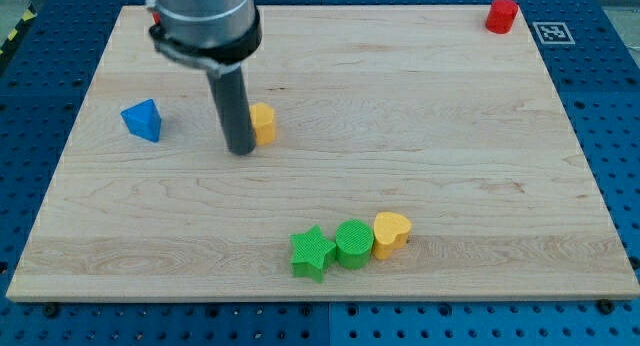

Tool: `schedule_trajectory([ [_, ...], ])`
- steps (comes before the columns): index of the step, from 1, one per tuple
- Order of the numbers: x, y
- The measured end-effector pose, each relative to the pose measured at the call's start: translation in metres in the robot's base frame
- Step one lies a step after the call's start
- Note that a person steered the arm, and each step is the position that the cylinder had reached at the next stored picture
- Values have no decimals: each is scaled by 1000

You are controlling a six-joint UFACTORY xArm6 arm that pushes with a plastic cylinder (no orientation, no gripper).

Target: Place the hexagon at the right side of the blue triangle

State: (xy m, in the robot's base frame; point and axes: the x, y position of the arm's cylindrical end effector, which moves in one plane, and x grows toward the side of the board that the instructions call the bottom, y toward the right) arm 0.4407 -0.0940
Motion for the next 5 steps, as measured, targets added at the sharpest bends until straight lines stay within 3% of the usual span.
schedule_trajectory([
  [2,-31,-18],
  [3,-67,-14],
  [4,-81,62],
  [5,-45,60],
])
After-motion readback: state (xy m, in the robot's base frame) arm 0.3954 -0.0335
